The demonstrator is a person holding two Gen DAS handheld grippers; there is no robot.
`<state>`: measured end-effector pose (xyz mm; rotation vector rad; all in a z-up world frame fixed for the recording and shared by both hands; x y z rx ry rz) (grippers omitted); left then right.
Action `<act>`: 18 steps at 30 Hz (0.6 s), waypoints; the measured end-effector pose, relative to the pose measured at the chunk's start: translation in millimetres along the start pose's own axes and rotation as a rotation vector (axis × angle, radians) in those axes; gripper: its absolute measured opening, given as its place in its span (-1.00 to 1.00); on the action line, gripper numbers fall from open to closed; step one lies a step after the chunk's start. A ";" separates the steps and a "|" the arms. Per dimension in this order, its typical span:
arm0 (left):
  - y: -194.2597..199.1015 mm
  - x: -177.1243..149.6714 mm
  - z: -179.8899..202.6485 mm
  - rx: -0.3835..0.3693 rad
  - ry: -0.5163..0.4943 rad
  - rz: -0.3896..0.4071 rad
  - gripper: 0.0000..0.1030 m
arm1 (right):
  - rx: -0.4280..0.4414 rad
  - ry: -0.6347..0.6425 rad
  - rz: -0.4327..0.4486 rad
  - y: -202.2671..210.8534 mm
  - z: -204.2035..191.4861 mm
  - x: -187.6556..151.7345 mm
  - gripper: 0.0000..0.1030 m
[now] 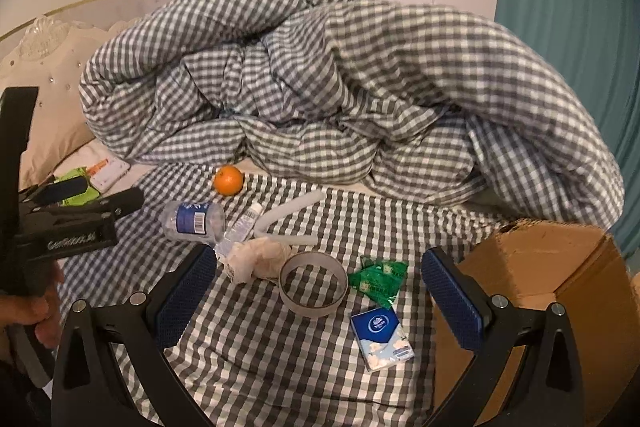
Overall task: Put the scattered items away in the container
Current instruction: 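Move both grippers back toward the water bottle and tape roll, then grasp the blue-labelled water bottle with the left gripper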
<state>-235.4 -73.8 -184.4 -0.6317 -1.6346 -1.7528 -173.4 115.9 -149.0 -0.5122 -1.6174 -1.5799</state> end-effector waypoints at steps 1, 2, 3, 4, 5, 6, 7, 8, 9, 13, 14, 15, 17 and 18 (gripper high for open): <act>-8.5 -0.8 -0.4 0.002 0.002 -0.013 1.00 | 0.006 -0.001 -0.010 -5.2 -0.5 -2.0 0.99; -18.8 -2.0 -0.7 0.006 0.003 -0.027 1.00 | 0.009 0.000 -0.016 -9.9 -1.0 -3.4 0.99; -26.1 -2.9 -0.6 0.013 0.002 -0.034 1.00 | 0.010 0.002 -0.020 -13.0 -1.4 -4.1 0.99; -34.6 -3.9 -0.9 0.020 -0.002 -0.040 1.00 | 0.011 0.005 -0.026 -16.6 -1.8 -5.4 0.99; -43.5 -5.5 -0.7 0.030 -0.006 -0.050 1.00 | 0.014 0.007 -0.032 -20.9 -2.2 -6.9 0.99; -51.6 -7.2 -0.8 0.040 -0.009 -0.059 1.00 | 0.017 0.009 -0.039 -25.9 -2.7 -8.6 0.99; -60.0 -9.6 -0.7 0.046 -0.010 -0.070 1.00 | 0.019 0.011 -0.048 -31.9 -2.9 -11.0 0.99; -67.2 -11.4 -0.5 0.047 -0.010 -0.079 1.00 | 0.020 0.012 -0.057 -36.8 -2.7 -12.9 0.99; -73.9 -12.9 0.0 0.048 -0.009 -0.087 1.00 | 0.021 0.012 -0.063 -40.1 -2.6 -14.7 0.99; -94.3 -13.6 0.2 0.048 0.004 -0.098 1.00 | 0.030 0.004 -0.088 -54.2 -0.7 -21.7 0.99; -98.5 -13.5 -0.3 0.050 0.010 -0.104 1.00 | 0.031 0.003 -0.092 -56.1 -0.4 -22.7 0.99; -103.5 -13.7 -1.3 0.052 0.017 -0.111 1.00 | 0.032 0.002 -0.095 -58.1 0.1 -23.8 0.99; -113.7 -14.2 -3.0 0.054 0.030 -0.124 1.00 | 0.034 -0.001 -0.101 -62.1 1.1 -26.2 0.99; -117.9 -14.8 -3.5 0.054 0.037 -0.130 1.00 | 0.035 -0.001 -0.103 -63.9 1.7 -26.7 0.99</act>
Point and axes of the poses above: each gripper's, at about its wrist camera, not at the fingertips, and y roughly against the way its jaws point, z to its right, x to its top, the point moved 7 cm from there along -y, roughly the way its jaws point, and after that the axes turned 3 degrees about y, right-handed, at the moved point
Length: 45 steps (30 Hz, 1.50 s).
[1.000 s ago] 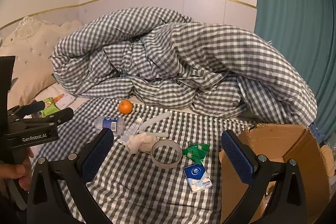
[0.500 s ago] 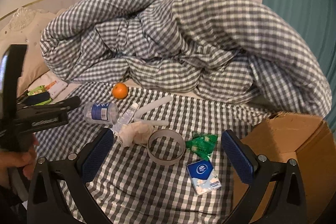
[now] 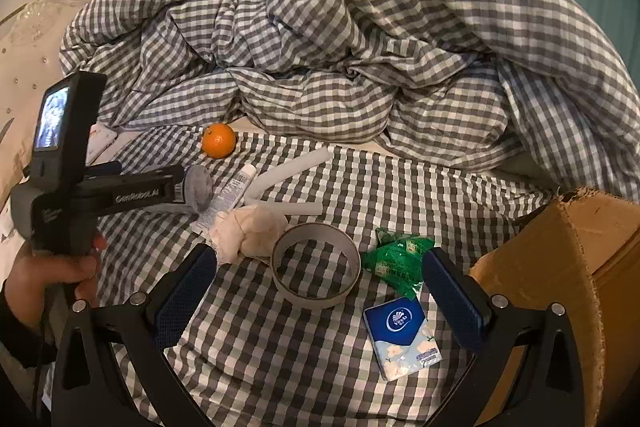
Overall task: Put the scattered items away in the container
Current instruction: 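Grasp the blue-labelled water bottle with the left gripper, then grasp the tape roll with the right gripper while the left holds the bottle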
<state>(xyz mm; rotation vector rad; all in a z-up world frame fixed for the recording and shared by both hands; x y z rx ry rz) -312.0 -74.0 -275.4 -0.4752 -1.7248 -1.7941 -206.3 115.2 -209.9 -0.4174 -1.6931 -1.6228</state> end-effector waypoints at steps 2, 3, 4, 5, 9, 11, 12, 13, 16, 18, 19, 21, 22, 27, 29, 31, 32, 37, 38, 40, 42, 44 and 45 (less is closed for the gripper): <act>-7.8 -0.7 0.1 -0.005 0.009 -0.008 1.00 | 0.000 0.000 -0.006 -3.9 0.2 -1.6 0.99; -10.5 -1.3 0.6 -0.005 0.008 -0.012 1.00 | 0.001 0.000 -0.010 -5.8 0.3 -2.5 0.99; -12.2 -1.7 1.4 -0.005 0.006 -0.014 1.00 | 0.002 0.001 -0.013 -7.4 0.3 -3.4 0.99; -14.3 -2.0 2.3 -0.003 0.001 -0.016 1.00 | 0.002 0.002 -0.015 -8.7 0.1 -4.1 1.00; -24.4 -3.3 3.2 0.010 -0.010 -0.028 1.00 | 0.008 0.004 -0.021 -13.4 -0.8 -6.4 0.99; -31.5 -4.9 3.6 0.007 -0.011 -0.049 1.00 | 0.018 0.003 -0.026 -15.5 -1.6 -7.9 0.99; -35.4 -5.5 3.6 0.010 -0.010 -0.059 1.00 | 0.032 -0.002 -0.031 -17.0 -2.6 -9.1 0.99; -39.3 -5.8 3.5 0.016 -0.011 -0.066 1.00 | 0.038 -0.007 -0.032 -17.7 -3.1 -10.3 0.99; -45.0 -5.3 1.4 0.029 -0.007 -0.064 0.94 | 0.043 -0.005 -0.034 -19.4 -5.7 -12.2 1.00; -45.7 -5.3 0.2 0.000 0.015 -0.066 0.79 | 0.043 0.001 -0.037 -21.3 -7.0 -12.9 0.99; -44.5 -5.4 -1.1 -0.002 0.020 -0.065 0.79 | 0.046 0.001 -0.039 -22.2 -7.1 -13.3 0.99; -42.8 -5.4 -1.5 -0.010 0.021 -0.066 0.78 | 0.051 -0.003 -0.043 -24.5 -7.4 -14.7 0.99; -41.0 -5.5 -1.9 -0.014 0.023 -0.063 0.78 | 0.056 -0.003 -0.043 -25.3 -7.9 -15.6 1.00; -25.8 -1.3 -8.5 -0.008 0.041 -0.024 0.78 | 0.081 -0.003 -0.060 -33.0 -10.6 -23.6 1.00; -16.5 1.4 -13.5 -0.010 0.047 -0.010 0.78 | 0.090 0.001 -0.076 -38.5 -13.3 -27.2 0.99; -8.2 3.7 -18.4 -0.008 0.050 0.004 0.78 | 0.096 0.011 -0.089 -43.4 -17.4 -30.0 0.99; -3.8 4.8 -21.6 -0.006 0.050 0.012 0.78 | 0.098 0.013 -0.089 -45.0 -18.6 -30.8 0.99; 23.0 8.1 -37.9 0.004 0.068 0.055 0.78 | 0.113 0.034 -0.117 -60.5 -28.0 -35.9 0.75; 29.1 8.5 -41.6 0.004 0.075 0.062 0.78 | 0.119 0.038 -0.130 -65.9 -30.2 -37.0 0.62; 39.3 9.1 -46.9 0.003 0.081 0.074 0.78 | 0.125 0.041 -0.144 -72.7 -32.8 -38.8 0.42; 48.9 9.2 -50.4 0.004 0.084 0.087 0.78 | 0.130 0.045 -0.168 -83.0 -34.5 -40.5 0.27; 59.1 8.5 -53.7 0.005 0.084 0.099 0.78 | 0.126 0.052 -0.186 -90.0 -35.5 -42.3 0.21; 63.9 7.9 -55.1 0.005 0.084 0.104 0.78 | 0.126 0.054 -0.194 -93.0 -36.1 -43.1 0.21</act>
Point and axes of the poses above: each gripper's, at about its wrist camera, not at the fingertips, and y roughly against the way its jaws point, z to its right, x to its top, the point moved 7 cm from there along -y, roughly the way its jaws point, and after that the axes turned 3 degrees about y, right-handed, at the moved point
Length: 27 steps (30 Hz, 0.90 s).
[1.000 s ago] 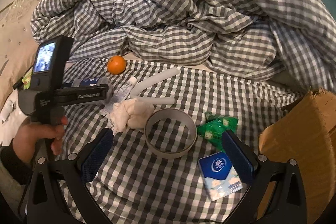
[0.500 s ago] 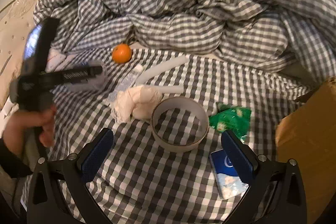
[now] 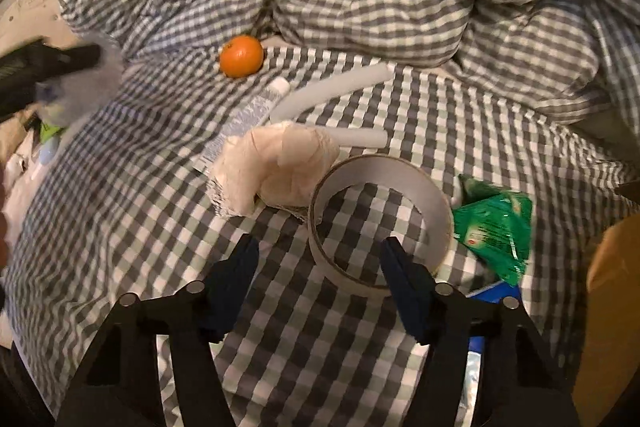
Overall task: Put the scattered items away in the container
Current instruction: 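Grasp the tape roll with the right gripper while the left holds the bottle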
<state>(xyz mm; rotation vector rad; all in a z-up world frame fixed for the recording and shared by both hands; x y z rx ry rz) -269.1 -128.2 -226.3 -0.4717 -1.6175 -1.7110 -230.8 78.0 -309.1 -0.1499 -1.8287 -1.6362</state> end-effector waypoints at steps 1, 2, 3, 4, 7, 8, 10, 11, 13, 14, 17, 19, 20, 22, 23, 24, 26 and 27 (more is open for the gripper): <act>3.3 -0.5 -0.9 0.001 0.002 0.004 0.78 | 0.001 0.000 -0.003 -1.8 -0.2 0.2 0.20; 7.3 -1.0 -1.8 0.002 0.005 0.009 0.78 | 0.001 0.002 -0.007 -3.2 -0.1 0.3 0.19; 11.7 -1.7 -2.4 -0.001 0.010 0.013 0.78 | -0.003 0.007 -0.013 -5.2 -0.3 0.3 0.17; 15.2 -1.8 -2.5 -0.004 0.013 0.017 0.78 | -0.009 0.011 -0.019 -7.1 0.2 0.4 0.11; 26.0 -1.1 -1.2 -0.008 0.011 0.029 0.78 | -0.023 0.012 -0.043 -15.1 4.2 0.0 -0.17; 29.3 -0.7 -0.7 -0.009 0.010 0.032 0.78 | -0.024 0.008 -0.051 -18.0 5.8 -0.3 -0.28; 34.5 0.7 -0.5 -0.014 0.012 0.036 0.78 | -0.030 0.010 -0.062 -21.2 7.1 -0.6 -0.36; 37.5 1.4 -1.0 -0.015 0.013 0.040 0.78 | -0.030 0.015 -0.062 -20.9 6.6 -0.3 -0.45; 43.0 2.9 -2.1 -0.010 0.018 0.051 0.78 | -0.023 0.022 -0.065 -20.4 3.7 -0.3 -0.61; 44.7 3.4 -2.9 -0.009 0.020 0.053 0.78 | -0.034 0.034 -0.064 -19.5 1.8 0.0 -0.68; 49.8 3.9 -4.2 -0.008 0.026 0.056 0.78 | -0.036 0.044 -0.049 -13.1 -3.9 -0.4 -0.87; 53.4 3.9 -3.4 -0.006 0.023 0.056 0.78 | -0.029 0.041 -0.038 -5.6 -5.1 -0.1 -0.89; 55.3 3.9 -2.8 -0.006 0.024 0.058 0.78 | -0.020 0.037 -0.032 -2.5 -5.6 0.6 -0.90; 58.6 3.7 -1.3 -0.006 0.023 0.060 0.78 | -0.016 0.035 -0.010 7.9 -6.3 3.0 -0.90; 61.2 3.8 0.1 -0.008 0.023 0.061 0.78 | -0.013 0.033 -0.002 11.4 -7.1 4.2 -0.90; 63.3 3.7 1.3 -0.010 0.023 0.063 0.78 | -0.010 0.030 0.012 18.4 -7.2 5.7 -0.90; 69.6 3.9 4.9 -0.013 0.022 0.070 0.78 | -0.008 0.028 0.038 32.5 -7.5 8.2 -0.90; 72.5 4.5 6.6 -0.014 0.021 0.074 0.78 | -0.007 0.026 0.053 41.3 -7.5 9.8 -0.90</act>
Point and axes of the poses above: each gripper's, at about its wrist camera, not at the fingertips, and y roughly against the way its jaws point, z to its right, x to its top, the point moved 7 cm from there along -y, roughly the way its jaws point, and after that the axes turned 3 degrees about y, right-handed, at the moved point
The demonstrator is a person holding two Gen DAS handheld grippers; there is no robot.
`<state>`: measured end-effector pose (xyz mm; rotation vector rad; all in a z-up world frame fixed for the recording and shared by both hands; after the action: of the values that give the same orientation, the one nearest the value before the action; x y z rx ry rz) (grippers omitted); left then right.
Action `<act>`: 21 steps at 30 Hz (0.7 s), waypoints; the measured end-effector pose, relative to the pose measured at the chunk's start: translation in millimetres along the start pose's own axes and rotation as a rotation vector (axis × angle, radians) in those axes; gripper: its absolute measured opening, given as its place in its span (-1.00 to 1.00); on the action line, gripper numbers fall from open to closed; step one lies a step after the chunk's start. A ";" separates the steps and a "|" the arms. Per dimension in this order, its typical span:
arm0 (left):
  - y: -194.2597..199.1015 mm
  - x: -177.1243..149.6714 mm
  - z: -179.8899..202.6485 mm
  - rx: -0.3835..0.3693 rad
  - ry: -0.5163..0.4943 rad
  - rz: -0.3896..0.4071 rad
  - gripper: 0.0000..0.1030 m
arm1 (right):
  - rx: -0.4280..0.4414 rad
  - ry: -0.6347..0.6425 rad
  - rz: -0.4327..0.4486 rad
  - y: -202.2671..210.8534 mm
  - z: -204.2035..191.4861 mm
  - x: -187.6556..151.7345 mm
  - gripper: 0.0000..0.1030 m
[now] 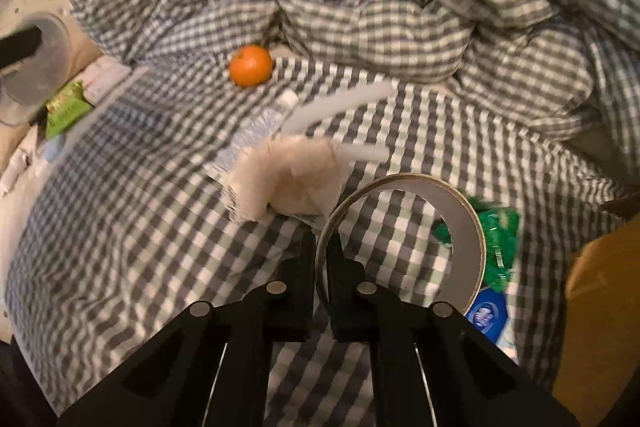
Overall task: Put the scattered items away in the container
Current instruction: 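Grasp the tape roll with the right gripper while the left holds the bottle, then carry the bottle and tape roll over the box and release both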
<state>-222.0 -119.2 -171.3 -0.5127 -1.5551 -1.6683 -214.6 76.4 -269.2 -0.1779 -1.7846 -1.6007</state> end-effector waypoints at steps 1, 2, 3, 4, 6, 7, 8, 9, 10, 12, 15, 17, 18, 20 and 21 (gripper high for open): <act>3.4 0.8 2.1 -0.001 -0.001 0.004 0.78 | 0.000 -0.004 0.017 9.7 0.7 2.2 -0.90; 7.4 1.9 4.7 -0.004 -0.002 0.007 0.78 | 0.000 -0.007 0.029 17.0 1.4 4.3 -0.90; 10.7 2.9 6.6 -0.007 -0.004 0.010 0.78 | 0.000 -0.012 0.047 27.4 2.6 6.8 -0.90; 15.5 4.4 9.4 -0.008 -0.007 0.016 0.78 | 0.003 -0.019 0.070 39.6 4.2 9.7 -0.90; 24.7 6.9 14.1 -0.011 -0.013 0.030 0.78 | 0.001 -0.027 0.106 59.6 6.5 13.2 -0.90; 30.5 8.1 17.7 -0.013 -0.017 0.038 0.78 | 0.000 -0.028 0.124 70.2 7.9 15.4 -0.90; 35.9 9.4 21.2 -0.016 -0.020 0.044 0.78 | 0.000 -0.030 0.144 81.3 9.6 17.6 -0.90; 43.1 10.2 25.9 -0.022 -0.024 0.053 0.78 | -0.003 -0.031 0.164 93.9 11.7 19.4 -0.90; 47.5 10.7 28.8 -0.025 -0.027 0.058 0.78 | -0.008 -0.034 0.186 107.2 14.4 21.1 -0.90; 58.4 11.2 37.0 -0.035 -0.036 0.069 0.78 | -0.011 -0.039 0.215 128.1 18.7 22.8 -0.90; 74.6 11.2 51.2 -0.048 -0.051 0.083 0.78 | -0.027 -0.050 0.267 159.9 27.3 23.1 -0.90; 85.8 11.2 59.7 -0.048 -0.061 0.097 0.78 | -0.031 -0.063 0.298 178.6 32.7 21.5 -0.90; 91.0 11.2 63.5 -0.053 -0.065 0.103 0.78 | -0.035 -0.069 0.317 190.5 35.7 20.7 -0.90; 101.4 11.3 71.1 -0.063 -0.072 0.112 0.78 | -0.053 -0.076 0.343 209.9 41.3 19.0 -0.90; 107.9 11.7 76.2 -0.066 -0.078 0.117 0.78 | -0.067 -0.080 0.357 220.4 45.6 17.7 -0.90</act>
<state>-163.4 -43.0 -80.0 -0.6977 -1.4994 -1.6312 -126.6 159.9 -78.8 -0.5664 -1.6482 -1.4106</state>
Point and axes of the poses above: each gripper's, at about its wrist camera, not at the fingertips, and y roughly against the way its jaws point, z to its right, x to its top, the point moved 7 cm from there along -y, roughly the way its jaws point, and after that the axes turned 3 degrees about y, right-handed, at the moved point
